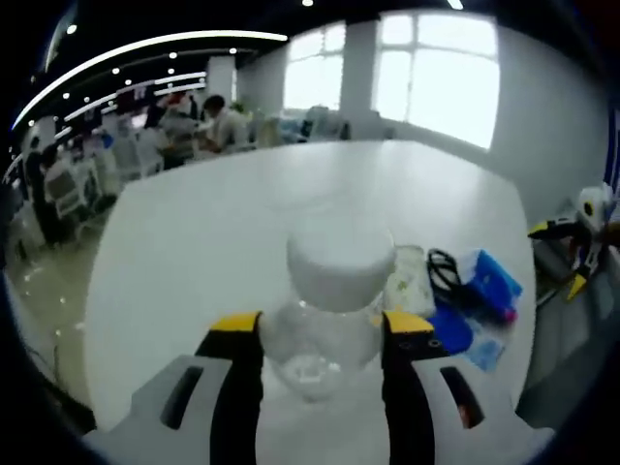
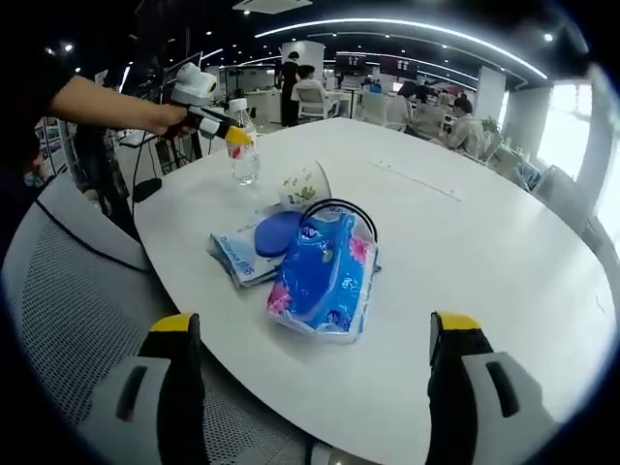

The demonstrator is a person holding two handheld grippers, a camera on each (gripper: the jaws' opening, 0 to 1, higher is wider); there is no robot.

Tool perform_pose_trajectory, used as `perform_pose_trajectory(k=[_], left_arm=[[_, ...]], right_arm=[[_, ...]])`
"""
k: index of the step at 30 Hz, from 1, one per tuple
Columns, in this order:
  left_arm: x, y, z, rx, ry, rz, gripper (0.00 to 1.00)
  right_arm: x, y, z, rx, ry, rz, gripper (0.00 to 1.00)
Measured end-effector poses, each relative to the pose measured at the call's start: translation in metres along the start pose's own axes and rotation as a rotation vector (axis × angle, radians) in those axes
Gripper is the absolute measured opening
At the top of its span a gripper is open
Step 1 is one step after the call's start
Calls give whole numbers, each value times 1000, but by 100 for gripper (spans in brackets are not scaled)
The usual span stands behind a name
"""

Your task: Arrange the tabletop items into an orderly group along one side of the table until the central work area is clear of visible clutter.

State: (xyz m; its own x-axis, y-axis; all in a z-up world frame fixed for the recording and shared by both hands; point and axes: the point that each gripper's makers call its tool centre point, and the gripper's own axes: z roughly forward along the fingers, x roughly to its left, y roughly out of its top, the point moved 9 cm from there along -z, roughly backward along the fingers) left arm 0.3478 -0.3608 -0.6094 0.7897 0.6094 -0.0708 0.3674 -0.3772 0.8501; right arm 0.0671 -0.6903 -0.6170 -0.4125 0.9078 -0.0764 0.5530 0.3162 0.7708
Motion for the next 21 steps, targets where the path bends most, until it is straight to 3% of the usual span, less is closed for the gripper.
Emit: perform_pose_trajectory(k=[3, 6, 12, 21], left_arm=[[5, 3, 7, 6, -16, -14, 45], [7, 4, 15, 45, -38, 22, 45], [18, 4, 24, 83, -36, 40, 45], [29, 2, 17, 92, -51, 9, 45]], right_arm=[[-1, -1, 0, 6, -6, 2, 97], [-1, -2, 0, 11, -9, 2, 97], [-2, -3, 0, 20, -15, 5, 96], [-3, -4, 0, 23, -21, 6, 96]])
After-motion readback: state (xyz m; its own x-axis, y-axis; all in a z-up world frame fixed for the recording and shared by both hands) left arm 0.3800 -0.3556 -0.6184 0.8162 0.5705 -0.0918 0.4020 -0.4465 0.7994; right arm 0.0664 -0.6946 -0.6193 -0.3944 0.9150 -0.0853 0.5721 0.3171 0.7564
